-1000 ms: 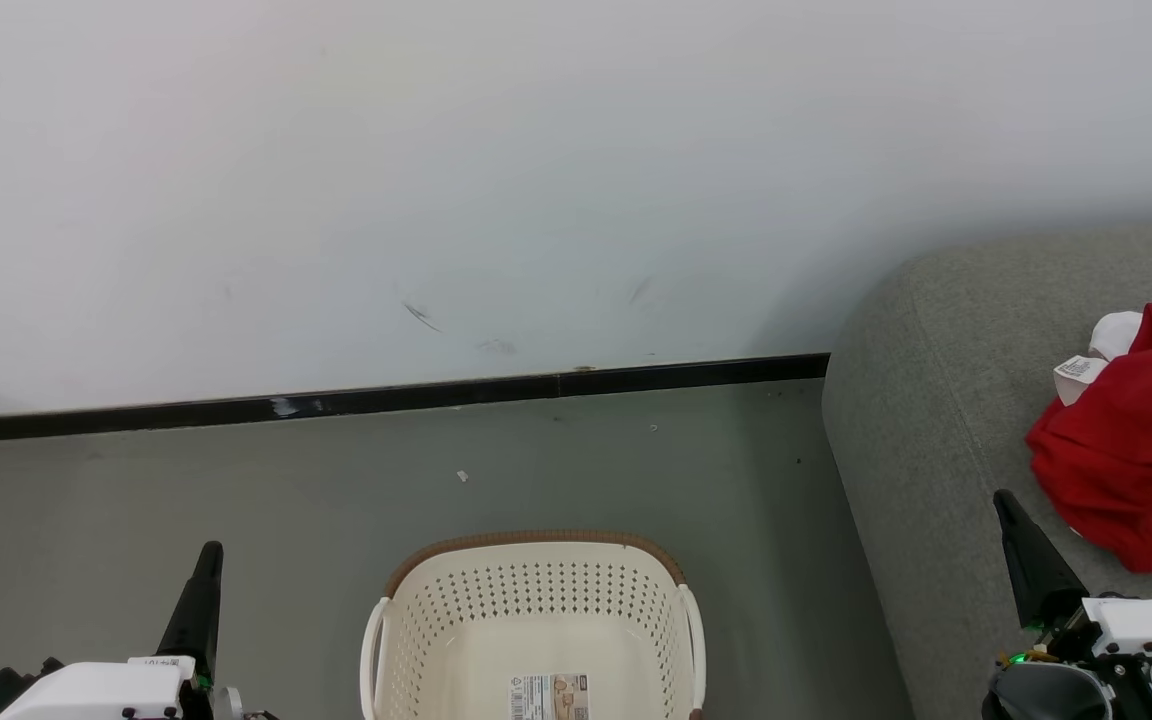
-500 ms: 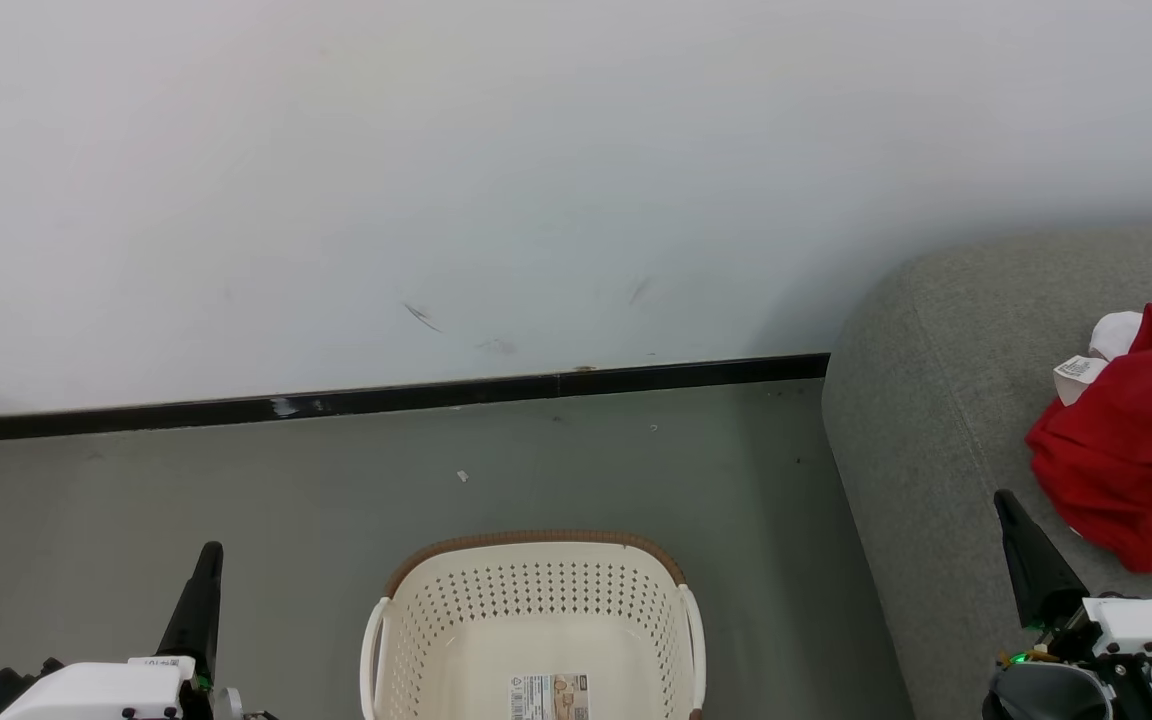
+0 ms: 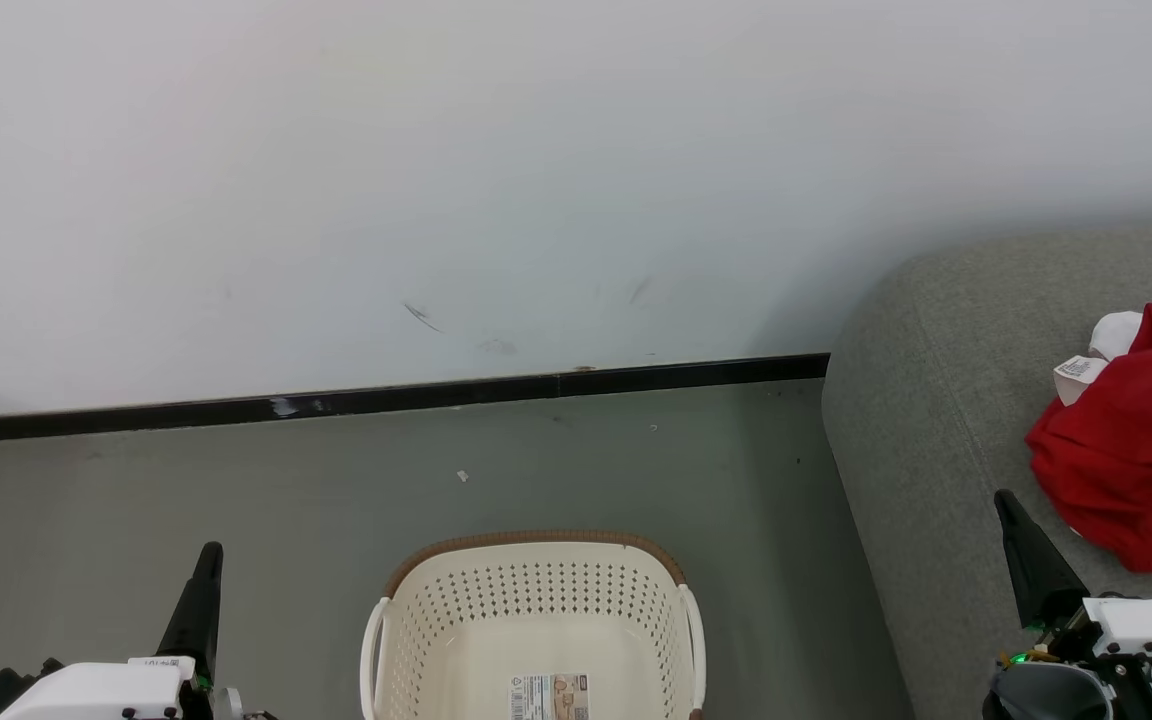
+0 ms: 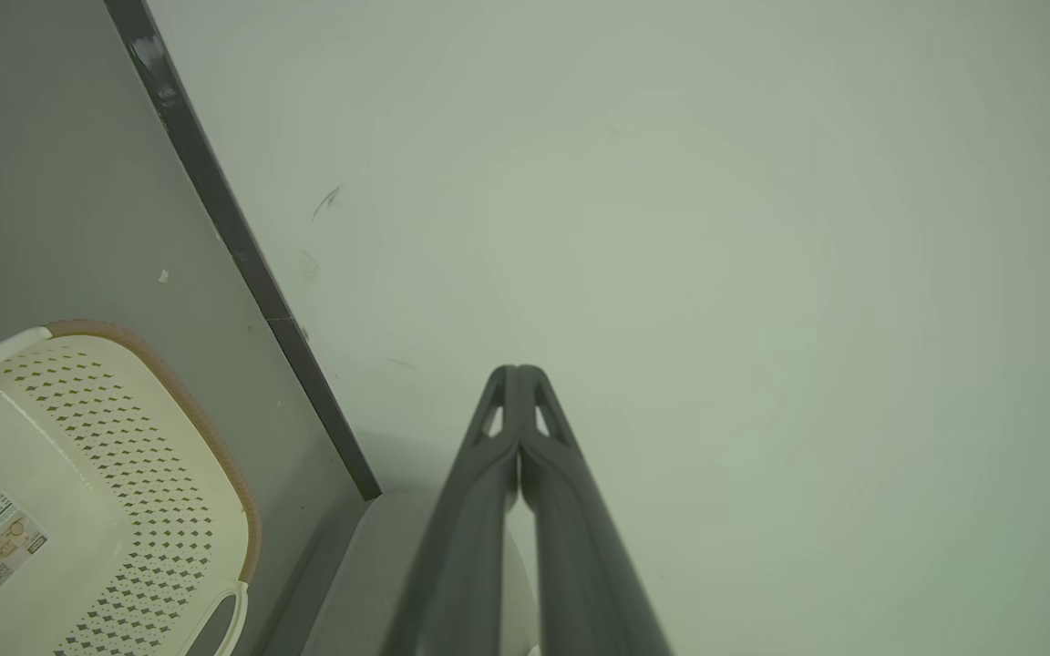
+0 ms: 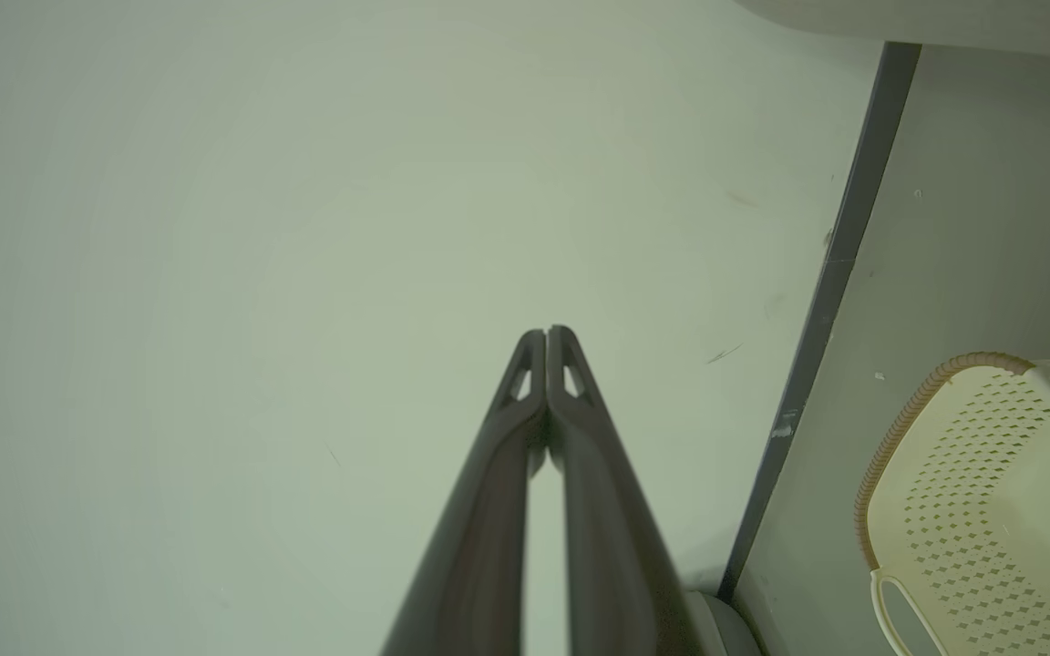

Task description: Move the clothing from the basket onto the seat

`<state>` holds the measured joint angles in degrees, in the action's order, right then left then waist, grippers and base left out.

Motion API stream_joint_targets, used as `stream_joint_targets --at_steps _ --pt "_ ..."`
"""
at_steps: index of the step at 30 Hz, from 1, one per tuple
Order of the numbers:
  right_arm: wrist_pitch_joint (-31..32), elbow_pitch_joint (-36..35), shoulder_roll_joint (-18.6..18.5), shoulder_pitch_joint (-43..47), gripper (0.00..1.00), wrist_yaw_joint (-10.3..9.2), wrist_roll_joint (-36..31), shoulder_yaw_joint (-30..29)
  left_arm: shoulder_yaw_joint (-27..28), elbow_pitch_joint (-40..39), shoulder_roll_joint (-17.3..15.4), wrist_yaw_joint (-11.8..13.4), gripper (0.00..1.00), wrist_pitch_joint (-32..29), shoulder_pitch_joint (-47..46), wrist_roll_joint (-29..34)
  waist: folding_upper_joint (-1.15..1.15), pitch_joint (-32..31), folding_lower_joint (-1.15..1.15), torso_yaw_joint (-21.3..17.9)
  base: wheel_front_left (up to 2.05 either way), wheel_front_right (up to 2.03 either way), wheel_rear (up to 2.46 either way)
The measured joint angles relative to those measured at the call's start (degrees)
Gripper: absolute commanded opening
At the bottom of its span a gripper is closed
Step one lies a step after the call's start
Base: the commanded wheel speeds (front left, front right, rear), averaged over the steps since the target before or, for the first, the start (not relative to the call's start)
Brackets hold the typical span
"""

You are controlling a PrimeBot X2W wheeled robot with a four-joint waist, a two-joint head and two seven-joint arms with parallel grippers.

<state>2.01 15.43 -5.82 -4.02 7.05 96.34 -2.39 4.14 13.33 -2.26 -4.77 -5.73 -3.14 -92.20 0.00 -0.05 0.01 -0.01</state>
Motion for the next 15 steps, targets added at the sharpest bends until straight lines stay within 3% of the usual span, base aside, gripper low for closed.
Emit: stream_joint_targets --at_steps 15 --pt "0.00 0.01 -0.01 0.00 0.00 0.00 0.01 0.02 0.01 0.03 0.00 -0.25 0.00 0.00 -0.01 0.00 0.00 0.00 0.00 0.00 0.00 0.00 0.00"
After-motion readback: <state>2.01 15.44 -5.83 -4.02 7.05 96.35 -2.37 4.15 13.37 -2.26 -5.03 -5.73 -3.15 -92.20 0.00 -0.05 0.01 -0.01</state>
